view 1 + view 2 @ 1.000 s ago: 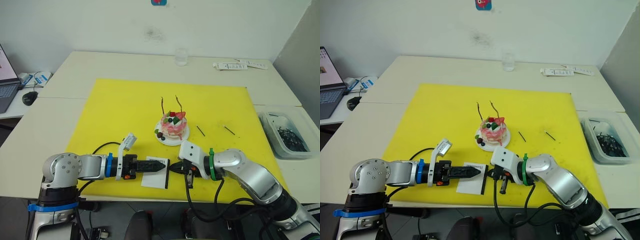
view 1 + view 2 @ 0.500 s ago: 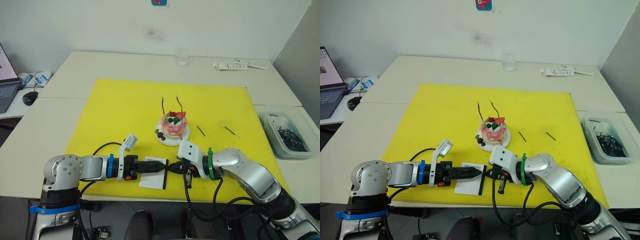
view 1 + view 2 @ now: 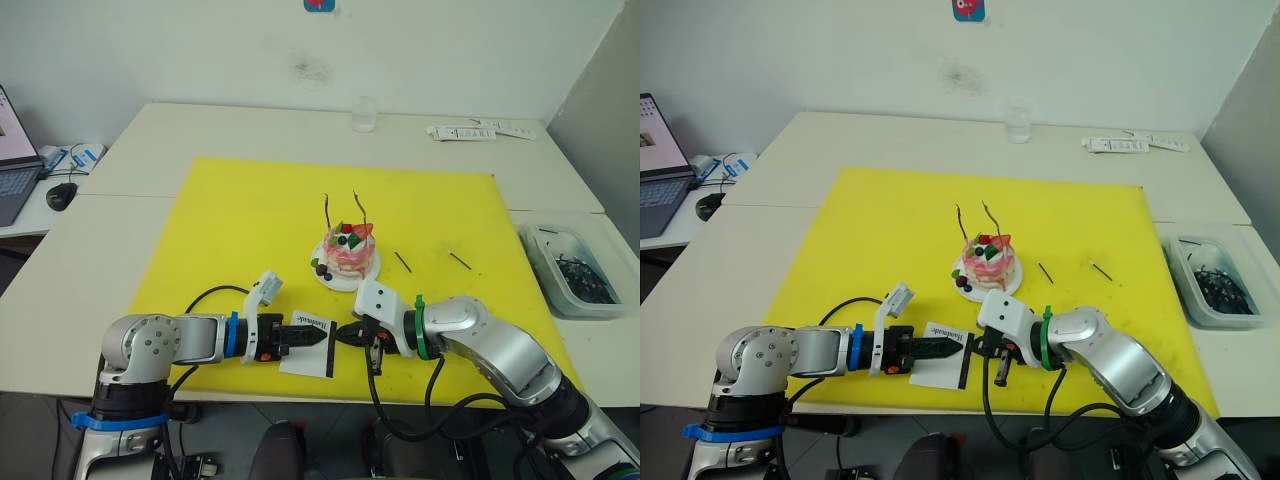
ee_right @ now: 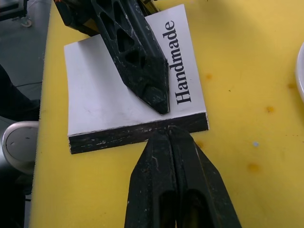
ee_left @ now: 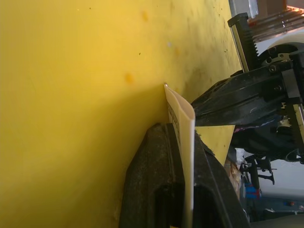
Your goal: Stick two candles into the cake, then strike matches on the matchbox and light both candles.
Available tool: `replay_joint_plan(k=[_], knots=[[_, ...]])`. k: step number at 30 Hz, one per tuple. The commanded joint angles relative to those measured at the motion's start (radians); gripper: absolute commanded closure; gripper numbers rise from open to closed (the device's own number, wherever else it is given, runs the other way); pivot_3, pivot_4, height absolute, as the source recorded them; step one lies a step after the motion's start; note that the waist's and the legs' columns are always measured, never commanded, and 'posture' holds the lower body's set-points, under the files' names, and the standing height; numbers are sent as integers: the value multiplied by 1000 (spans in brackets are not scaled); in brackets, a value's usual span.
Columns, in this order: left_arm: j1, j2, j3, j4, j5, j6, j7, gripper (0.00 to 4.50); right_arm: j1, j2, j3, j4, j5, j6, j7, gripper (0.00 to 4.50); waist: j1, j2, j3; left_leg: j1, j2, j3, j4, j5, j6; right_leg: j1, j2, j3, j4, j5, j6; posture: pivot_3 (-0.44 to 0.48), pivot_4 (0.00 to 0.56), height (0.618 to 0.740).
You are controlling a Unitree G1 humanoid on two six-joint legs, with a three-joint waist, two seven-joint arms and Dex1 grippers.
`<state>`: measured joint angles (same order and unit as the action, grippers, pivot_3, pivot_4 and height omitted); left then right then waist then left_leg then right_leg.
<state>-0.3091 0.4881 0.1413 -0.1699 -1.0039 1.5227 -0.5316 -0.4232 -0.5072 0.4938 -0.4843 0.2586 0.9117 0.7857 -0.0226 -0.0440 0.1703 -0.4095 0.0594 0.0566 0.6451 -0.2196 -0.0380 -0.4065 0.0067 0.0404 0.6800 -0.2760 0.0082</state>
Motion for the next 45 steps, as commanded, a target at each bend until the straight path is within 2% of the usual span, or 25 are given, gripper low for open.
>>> replay_joint_plan(k=[1, 13, 18, 22, 24, 28, 30, 36, 39, 45], knots=[[23, -3, -43, 4, 28, 15, 10, 4481, -22, -7, -14, -34, 9, -10, 3, 4500, 0, 0, 0, 0, 0, 0, 0, 0, 0, 0, 0, 0, 0, 0, 0, 0, 150, 740], [18, -3, -34, 6, 22, 8, -6, 4481, -10, -39, -12, -41, 5, -52, 18, 4500, 0, 0, 0, 0, 0, 0, 0, 0, 0, 0, 0, 0, 0, 0, 0, 0, 150, 740], [2, -8, 40, -14, -36, 8, -32, 4481, 11, -84, -116, -110, 59, -79, 49, 4500, 0, 0, 0, 0, 0, 0, 0, 0, 0, 0, 0, 0, 0, 0, 0, 0, 150, 740], [6, -3, 92, -114, -104, -38, -63, 4481, 101, -176, -275, -218, 166, -92, 107, 4500, 1, -1, 1, -3, 1, -1, 0, 0, 0, -2, 0, -1, -1, 0, 0, 0, 150, 740], [6, 4, 105, -147, -124, -39, -57, 4481, 159, -201, -347, -242, 174, -104, 85, 4500, -1, -1, 1, -5, 1, -1, 0, 0, 0, -4, 0, -1, -2, 0, 0, 0, 150, 740], [3, 5, 144, -189, -155, -65, -28, 4500, 243, -136, -467, -241, 180, -151, -25, 3636, -6, -1, 1, -5, 2, -2, -1, 0, 0, -5, 1, -1, -1, 0, 0, 0, 150, 740], [2, 6, 180, -205, -190, -75, -3, 4500, 282, -83, -484, -216, 123, -222, -104, 2846, -10, -1, 1, -5, 3, -2, -1, 0, 0, -5, 2, -1, 0, 0, 0, 0, 150, 740], [9, 18, 218, -222, -237, -107, 75, 4500, 298, 84, -421, -36, -88, -433, -340, 816, -9, -1, 1, -5, 3, -1, -1, 0, 0, -5, 3, 0, 0, 0, 0, 0, 150, 740], [10, 23, 204, -220, -238, -131, 91, 4500, 279, 172, -403, 66, -125, -477, -411, 816, -8, -1, 1, -5, 2, 0, -1, 0, 0, -6, 3, 1, 0, 0, 0, 0, 150, 740], [18, 23, 177, -232, -257, -160, 112, 4500, 223, 242, -398, 261, -186, -584, -469, 816, -8, -1, 1, -6, 3, 1, -1, 0, 0, -7, 3, 1, 0, 0, 0, 0, 150, 740]])
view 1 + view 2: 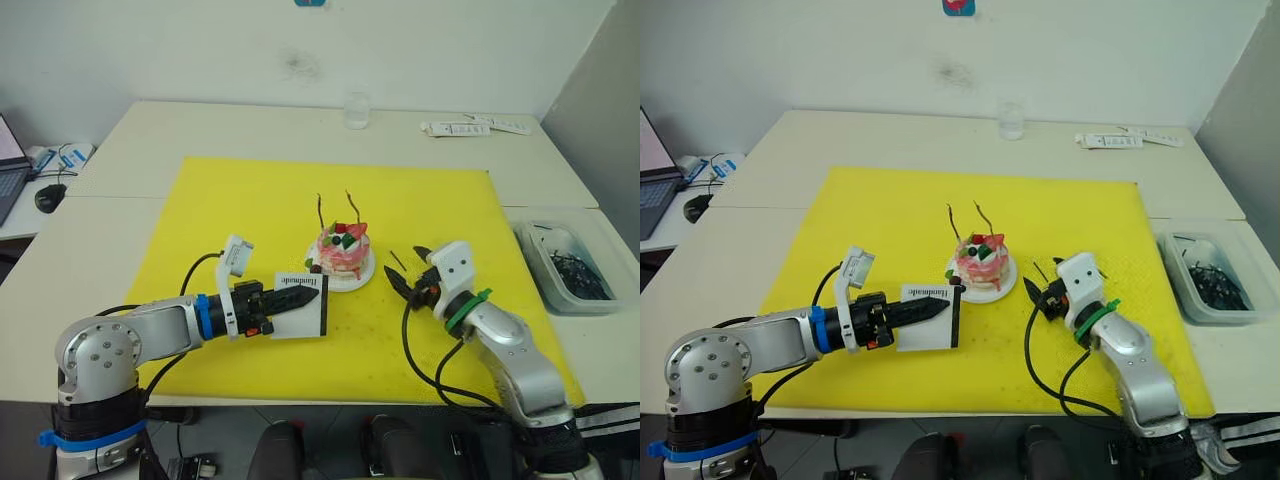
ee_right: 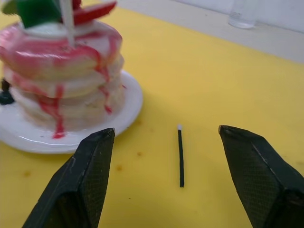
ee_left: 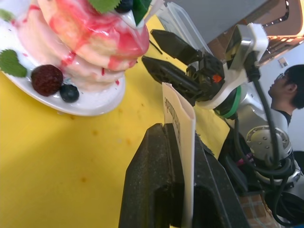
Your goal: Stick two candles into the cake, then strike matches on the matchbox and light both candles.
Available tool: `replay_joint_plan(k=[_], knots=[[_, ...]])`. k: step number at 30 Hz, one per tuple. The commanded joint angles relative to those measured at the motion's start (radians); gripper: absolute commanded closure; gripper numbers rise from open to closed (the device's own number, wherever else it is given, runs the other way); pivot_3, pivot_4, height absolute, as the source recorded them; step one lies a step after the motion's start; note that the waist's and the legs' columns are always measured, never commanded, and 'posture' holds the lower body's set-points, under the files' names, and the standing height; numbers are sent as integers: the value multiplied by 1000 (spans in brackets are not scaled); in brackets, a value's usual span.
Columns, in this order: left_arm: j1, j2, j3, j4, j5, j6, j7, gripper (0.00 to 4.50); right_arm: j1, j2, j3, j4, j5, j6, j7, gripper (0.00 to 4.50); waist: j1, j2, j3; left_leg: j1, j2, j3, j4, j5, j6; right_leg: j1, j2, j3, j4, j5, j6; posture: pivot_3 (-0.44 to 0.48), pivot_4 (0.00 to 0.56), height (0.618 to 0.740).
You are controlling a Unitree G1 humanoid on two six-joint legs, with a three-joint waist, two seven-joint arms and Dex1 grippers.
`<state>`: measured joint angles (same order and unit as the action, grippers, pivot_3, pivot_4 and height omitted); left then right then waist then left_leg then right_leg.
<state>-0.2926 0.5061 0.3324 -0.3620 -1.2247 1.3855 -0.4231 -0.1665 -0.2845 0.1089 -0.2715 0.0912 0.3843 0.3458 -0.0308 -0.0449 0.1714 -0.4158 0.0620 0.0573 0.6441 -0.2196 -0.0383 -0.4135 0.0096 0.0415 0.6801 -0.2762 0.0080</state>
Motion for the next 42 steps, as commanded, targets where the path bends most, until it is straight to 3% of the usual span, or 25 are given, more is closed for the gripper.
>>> replay_joint_plan(k=[1, 7, 15, 18, 27, 35, 42], knots=[[3, 6, -17, -41, -40, -25, 5, 4500, -42, 23, -13, 74, -20, -65, -28, 816, 0, 0, 0, 0, 0, 0, 0, 0, 0, 0, 0, 0, 0, 0, 0, 0, 150, 740], [3, 21, -33, -36, -55, -42, 11, 4500, -116, 34, -14, 205, -53, -96, -45, 816, -1, 0, 0, 0, 0, 0, 0, 0, 0, 0, 0, 0, 0, 0, 0, 0, 150, 740], [2, 33, -53, -30, -67, -62, 16, 4500, -134, 50, 10, 218, -59, -33, -44, 816, 0, 0, 0, 0, 1, 0, 0, 0, 0, 0, 1, 0, 1, 0, 0, 0, 150, 740], [5, 35, -60, -29, -67, -66, 17, 4500, -138, 62, 19, 219, -67, 0, -53, 1393, -1, 0, 0, 0, 1, 0, 0, 0, 0, 0, 1, 0, 1, 0, 0, 0, 150, 740], [12, 43, -73, -26, -72, -83, 23, 4500, -128, 93, 24, 202, -79, 58, -79, 4460, -1, 0, 0, 1, 1, 0, 1, 0, 0, 1, 1, 0, 1, 0, 0, 0, 150, 740], [18, 43, -83, -26, -72, -92, 24, 4500, -113, 107, 11, 132, -43, 67, -64, 4460, -1, 0, 0, 1, 1, -1, 0, 0, 0, 1, 1, 0, 1, 0, 0, 0, 150, 740], [8, 24, -116, -31, -73, -107, 40, 4500, -62, 20, -16, -121, 10, 193, 9, 4460, 1, 1, 0, 0, 1, 0, 0, 0, 0, 0, 1, 0, 1, 0, 0, 0, 150, 740]])
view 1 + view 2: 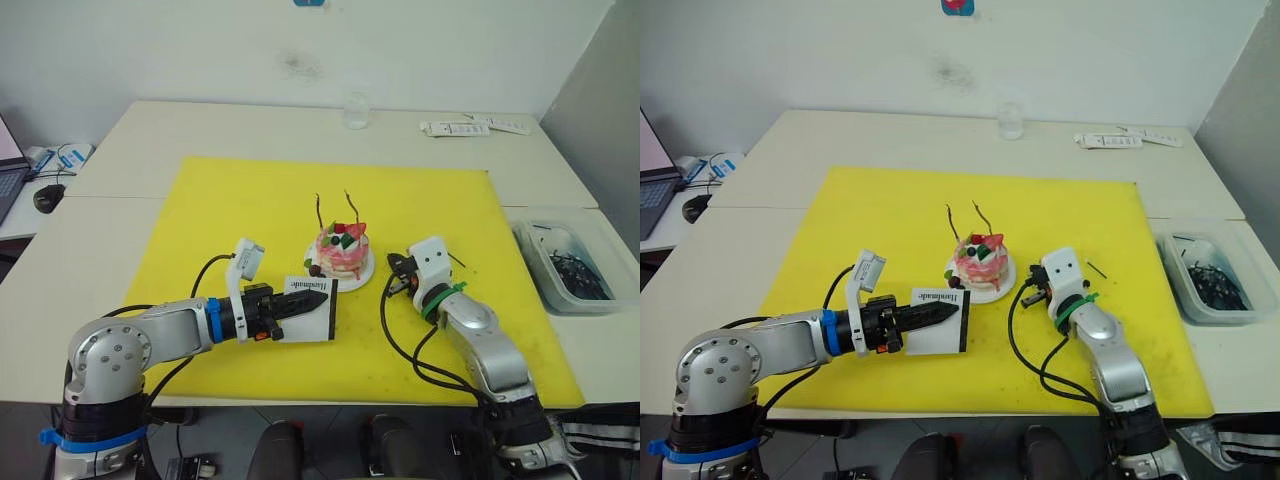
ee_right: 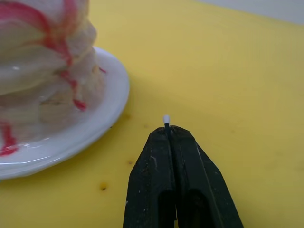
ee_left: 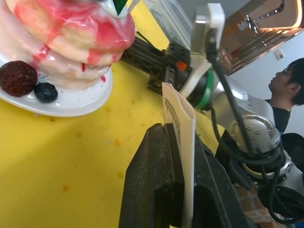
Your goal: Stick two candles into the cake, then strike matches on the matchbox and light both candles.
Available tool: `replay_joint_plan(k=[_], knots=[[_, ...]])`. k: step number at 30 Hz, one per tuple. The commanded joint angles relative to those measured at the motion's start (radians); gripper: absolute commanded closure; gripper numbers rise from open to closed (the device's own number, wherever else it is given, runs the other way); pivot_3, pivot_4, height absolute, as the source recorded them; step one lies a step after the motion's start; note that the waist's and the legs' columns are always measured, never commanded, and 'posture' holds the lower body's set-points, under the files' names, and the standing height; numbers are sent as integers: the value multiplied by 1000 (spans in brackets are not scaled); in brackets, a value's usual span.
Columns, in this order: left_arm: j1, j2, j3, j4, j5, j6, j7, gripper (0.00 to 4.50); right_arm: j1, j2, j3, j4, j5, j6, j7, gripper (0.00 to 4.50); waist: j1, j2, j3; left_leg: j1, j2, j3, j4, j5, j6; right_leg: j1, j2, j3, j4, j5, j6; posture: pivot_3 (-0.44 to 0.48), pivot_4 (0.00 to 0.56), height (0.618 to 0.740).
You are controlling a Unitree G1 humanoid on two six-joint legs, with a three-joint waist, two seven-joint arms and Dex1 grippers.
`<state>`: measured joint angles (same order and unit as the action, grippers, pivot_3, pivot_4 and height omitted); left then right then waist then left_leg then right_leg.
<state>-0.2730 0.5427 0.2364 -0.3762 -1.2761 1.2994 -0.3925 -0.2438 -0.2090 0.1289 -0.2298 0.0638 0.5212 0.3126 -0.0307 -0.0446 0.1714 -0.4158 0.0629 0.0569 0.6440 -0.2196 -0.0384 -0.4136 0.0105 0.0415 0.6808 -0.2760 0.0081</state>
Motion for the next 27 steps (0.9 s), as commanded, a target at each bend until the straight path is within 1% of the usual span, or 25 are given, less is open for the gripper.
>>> replay_joint_plan(k=[1, 4, 7, 9, 11, 13, 19, 27], knots=[[-18, -22, -28, -17, -24, -24, 18, 4500, 26, -86, -43, -218, 51, 88, 65, 4460, 1, 1, 0, 0, 0, 0, 0, 0, 0, 0, 0, 0, 0, 0, 0, 0, 150, 740], [-38, -47, -57, -17, -16, -32, 35, 4500, 52, -195, -64, -392, 121, 193, 151, 4460, 4, 0, 0, 0, -1, 0, 0, 0, 0, 0, 0, 0, 0, 0, 0, 0, 150, 740], [-60, -75, -91, -11, 8, -52, 49, 4500, 70, -345, -86, -553, 197, 268, 264, 4460, 5, 1, 0, 0, -1, 0, 0, 0, 0, 0, 0, 0, 0, 0, 0, 0, 150, 740], [-71, -82, -106, -9, 20, -61, 48, 4500, 67, -413, -92, -607, 232, 292, 302, 4460, 4, 0, 0, 0, -1, 0, 0, 0, 0, 1, 0, -1, -1, 0, 0, 0, 150, 740], [-90, -90, -121, 0, 31, -71, 42, 4500, 42, -494, -71, -650, 250, 305, 354, 4460, 0, 0, 0, 1, -1, 0, 0, 0, 0, 1, 1, 0, -1, 0, 0, 0, 150, 740], [-106, -87, -135, 5, 44, -78, 28, 4500, 18, -543, -44, -664, 255, 308, 380, 4460, 0, 0, 0, 1, -1, 0, 1, 0, 0, 1, 2, 0, 0, 0, 0, 0, 150, 740], [-124, -72, -145, 11, 58, -88, 1, 4500, -68, -559, 61, -640, 208, 301, 363, 4460, 1, 0, 0, 1, -1, -1, 0, 0, 0, 1, 4, -1, 0, 0, 0, 0, 150, 740], [-117, -66, -154, -4, 79, -105, -15, 4500, -136, -545, 129, -593, 168, 261, 355, 4460, 2, 0, 0, 0, -1, 0, 1, 0, 0, 1, 3, 0, -1, 0, 0, 0, 150, 740]])
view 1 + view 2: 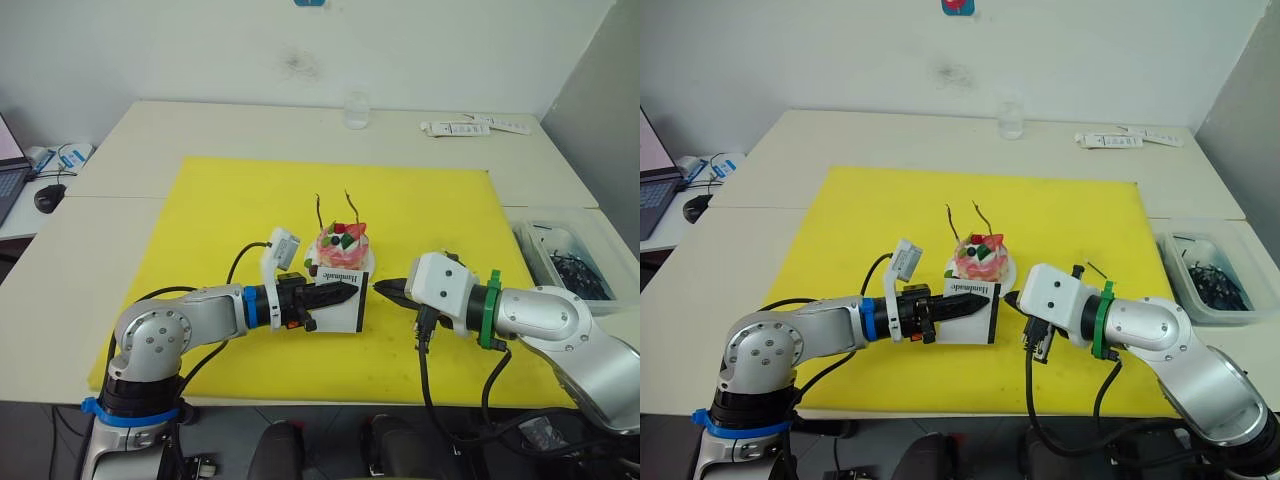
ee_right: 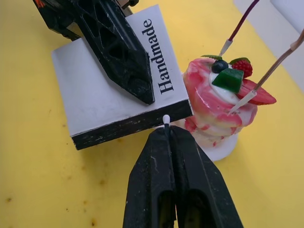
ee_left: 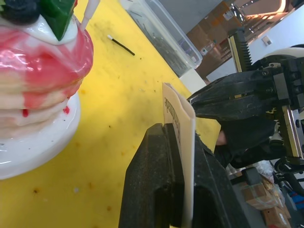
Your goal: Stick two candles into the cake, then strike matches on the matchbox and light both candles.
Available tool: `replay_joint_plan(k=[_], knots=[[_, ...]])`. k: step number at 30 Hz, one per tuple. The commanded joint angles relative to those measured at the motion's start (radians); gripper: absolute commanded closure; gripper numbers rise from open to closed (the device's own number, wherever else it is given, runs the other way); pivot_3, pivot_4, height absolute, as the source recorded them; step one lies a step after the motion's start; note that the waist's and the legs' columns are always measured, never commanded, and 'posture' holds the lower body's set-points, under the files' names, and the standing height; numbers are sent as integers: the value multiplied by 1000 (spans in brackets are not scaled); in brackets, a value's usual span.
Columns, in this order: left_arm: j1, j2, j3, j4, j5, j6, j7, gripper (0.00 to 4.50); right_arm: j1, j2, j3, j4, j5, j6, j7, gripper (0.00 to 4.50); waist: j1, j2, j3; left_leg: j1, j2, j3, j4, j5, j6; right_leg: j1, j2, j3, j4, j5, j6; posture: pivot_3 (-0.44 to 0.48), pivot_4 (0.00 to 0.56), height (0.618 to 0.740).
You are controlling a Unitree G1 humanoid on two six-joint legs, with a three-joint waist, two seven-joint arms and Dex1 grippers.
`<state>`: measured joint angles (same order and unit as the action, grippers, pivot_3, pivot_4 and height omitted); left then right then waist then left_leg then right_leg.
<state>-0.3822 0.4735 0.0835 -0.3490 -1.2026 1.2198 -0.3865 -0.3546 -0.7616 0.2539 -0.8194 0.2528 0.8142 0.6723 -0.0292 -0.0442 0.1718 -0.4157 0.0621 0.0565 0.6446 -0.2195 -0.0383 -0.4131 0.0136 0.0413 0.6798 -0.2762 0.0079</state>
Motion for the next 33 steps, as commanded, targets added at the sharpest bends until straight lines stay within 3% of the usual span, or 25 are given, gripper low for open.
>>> replay_joint_plan(k=[1, 16, 21, 27, 33], knots=[[-8, 3, -3, -32, 8, -28, -22, 4500, -28, 8, 8, 2, -24, -38, -3, 4460, 0, 0, 0, 0, 0, 0, 0, 0, 0, 0, 0, 0, 0, 0, 0, 0, 150, 740], [-5, 13, -21, -42, 34, -53, -72, 4500, -43, 21, 50, 63, -80, -106, 20, 4460, 0, 0, 0, 0, 0, 0, 0, 0, 0, 0, 0, 0, 0, 0, 0, 0, 150, 740], [0, 32, -70, -70, 108, -104, -139, 4500, -50, 17, 67, 79, -94, -140, 52, 4460, 0, 0, 0, 0, 0, 0, 0, 0, 0, 0, 0, 0, 0, 0, 0, 0, 150, 740], [-23, 14, -123, -62, 211, -187, -195, 4500, -89, 7, 112, 131, -126, -227, 136, 4460, 0, 0, 0, 0, 0, 0, 0, 0, 0, 0, 0, 0, 0, 0, 0, 0, 150, 740], [-64, 14, -92, -62, 232, -207, -209, 4500, -60, -29, 159, 179, -155, -336, 250, 4460, 1, 0, 0, 0, 0, 0, 0, 0, 0, 0, 0, 0, 0, 0, 0, 0, 150, 740]])
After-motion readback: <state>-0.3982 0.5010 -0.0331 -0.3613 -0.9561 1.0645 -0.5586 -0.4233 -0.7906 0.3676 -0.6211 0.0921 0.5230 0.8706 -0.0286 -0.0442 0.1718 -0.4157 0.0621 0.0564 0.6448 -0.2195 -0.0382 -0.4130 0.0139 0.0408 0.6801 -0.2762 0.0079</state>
